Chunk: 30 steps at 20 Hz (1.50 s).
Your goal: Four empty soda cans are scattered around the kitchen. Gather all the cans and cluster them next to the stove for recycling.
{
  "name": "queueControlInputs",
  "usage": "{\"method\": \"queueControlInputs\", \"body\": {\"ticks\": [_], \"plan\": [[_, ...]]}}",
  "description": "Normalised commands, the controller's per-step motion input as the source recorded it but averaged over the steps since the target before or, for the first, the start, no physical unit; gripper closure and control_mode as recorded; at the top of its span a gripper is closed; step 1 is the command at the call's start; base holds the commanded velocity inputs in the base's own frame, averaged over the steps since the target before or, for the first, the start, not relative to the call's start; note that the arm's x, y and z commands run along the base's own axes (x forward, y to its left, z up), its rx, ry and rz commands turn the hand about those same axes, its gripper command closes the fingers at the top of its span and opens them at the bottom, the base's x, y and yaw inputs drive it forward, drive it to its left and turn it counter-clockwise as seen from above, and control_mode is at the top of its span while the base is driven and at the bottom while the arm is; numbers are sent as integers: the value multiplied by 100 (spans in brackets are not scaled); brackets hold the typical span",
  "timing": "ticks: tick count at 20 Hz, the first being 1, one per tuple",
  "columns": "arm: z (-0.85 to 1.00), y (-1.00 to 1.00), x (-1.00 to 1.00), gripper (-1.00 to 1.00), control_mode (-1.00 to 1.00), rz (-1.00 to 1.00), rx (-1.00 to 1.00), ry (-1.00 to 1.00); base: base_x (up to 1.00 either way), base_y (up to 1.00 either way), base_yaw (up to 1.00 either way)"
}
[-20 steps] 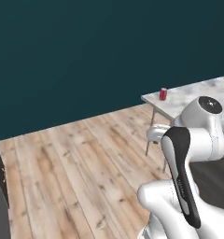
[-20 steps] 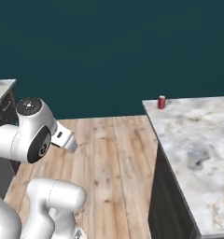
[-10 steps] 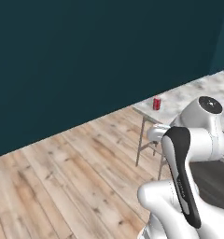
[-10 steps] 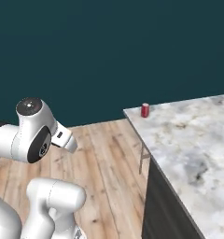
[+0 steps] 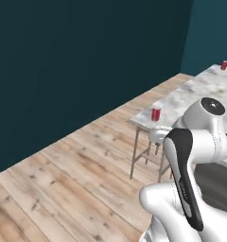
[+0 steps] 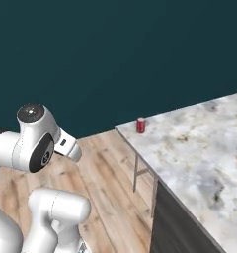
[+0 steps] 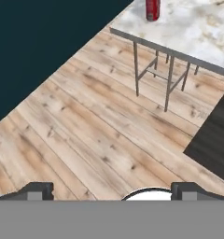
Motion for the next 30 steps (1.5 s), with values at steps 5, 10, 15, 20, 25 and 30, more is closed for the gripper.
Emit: {"method": "queueControlInputs", "body": {"ticks": [5, 10, 15, 20, 25, 30], "plan": [[0, 0, 0, -100, 100, 0, 0, 0, 43, 34, -38], [0, 0, 0, -100, 100, 0, 0, 0, 40, 31, -38], [0, 0, 0, -100, 100, 0, 0, 0, 44, 35, -38], [0, 0, 0, -100, 100, 0, 0, 0, 50, 37, -36], [0, 0, 0, -100, 100, 0, 0, 0, 51, 37, -34], [0, 0, 0, -100, 100, 0, 0, 0, 47, 30, -32]]}}
